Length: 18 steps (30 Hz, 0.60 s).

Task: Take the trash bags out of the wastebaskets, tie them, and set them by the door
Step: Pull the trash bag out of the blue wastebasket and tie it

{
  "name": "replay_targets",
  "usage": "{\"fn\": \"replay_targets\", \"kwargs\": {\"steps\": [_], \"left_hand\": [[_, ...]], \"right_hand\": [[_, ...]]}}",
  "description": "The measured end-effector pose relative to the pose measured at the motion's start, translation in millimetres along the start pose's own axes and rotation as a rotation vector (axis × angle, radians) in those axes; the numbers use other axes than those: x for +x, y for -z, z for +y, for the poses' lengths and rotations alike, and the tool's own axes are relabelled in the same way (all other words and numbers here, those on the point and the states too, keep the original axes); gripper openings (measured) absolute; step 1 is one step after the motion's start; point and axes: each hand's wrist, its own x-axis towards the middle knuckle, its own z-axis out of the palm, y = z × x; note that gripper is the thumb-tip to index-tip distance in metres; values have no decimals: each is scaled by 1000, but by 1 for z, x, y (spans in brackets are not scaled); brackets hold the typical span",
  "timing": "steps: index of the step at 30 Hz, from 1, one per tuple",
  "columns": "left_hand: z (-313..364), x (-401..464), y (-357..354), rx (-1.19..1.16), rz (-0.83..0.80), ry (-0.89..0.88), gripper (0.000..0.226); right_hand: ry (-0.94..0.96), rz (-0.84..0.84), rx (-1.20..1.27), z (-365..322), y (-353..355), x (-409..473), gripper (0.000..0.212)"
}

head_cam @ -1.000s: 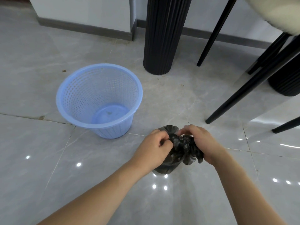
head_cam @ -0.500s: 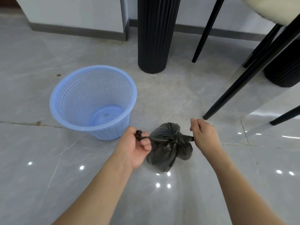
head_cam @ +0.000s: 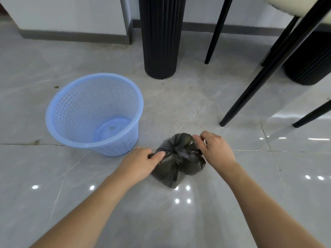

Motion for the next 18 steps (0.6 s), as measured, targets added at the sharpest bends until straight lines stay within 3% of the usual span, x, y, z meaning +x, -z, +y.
{"fn": "replay_targets", "kwargs": {"steps": [3, 6, 8, 11, 13, 15, 18], "left_hand": [[-11, 7, 3, -9, -35, 128, 59], [-7, 14, -2, 20, -64, 118, 45], [-4, 16, -2, 51, -19, 40, 30], [-5, 16, -2, 122, 31, -21, 22], [-4, 13, -5, 225, 69, -48, 23], [2, 10, -7, 288, 98, -121, 28], [17, 5, -11, 277, 45, -232, 28]], "right_hand": [[-10, -66, -57, -2, -2, 0, 46], [-262, -358, -60, -2, 4, 6, 64], [-405, -680, 84, -3, 16, 7, 77], [-515, -1004, 599, -5, 25, 2, 62], [-629, -946, 1081, -8, 25, 3, 46], [-800, -731, 1562, -13, 19, 8, 35], [-891, -393, 1842, -28, 10, 15, 30]]}}
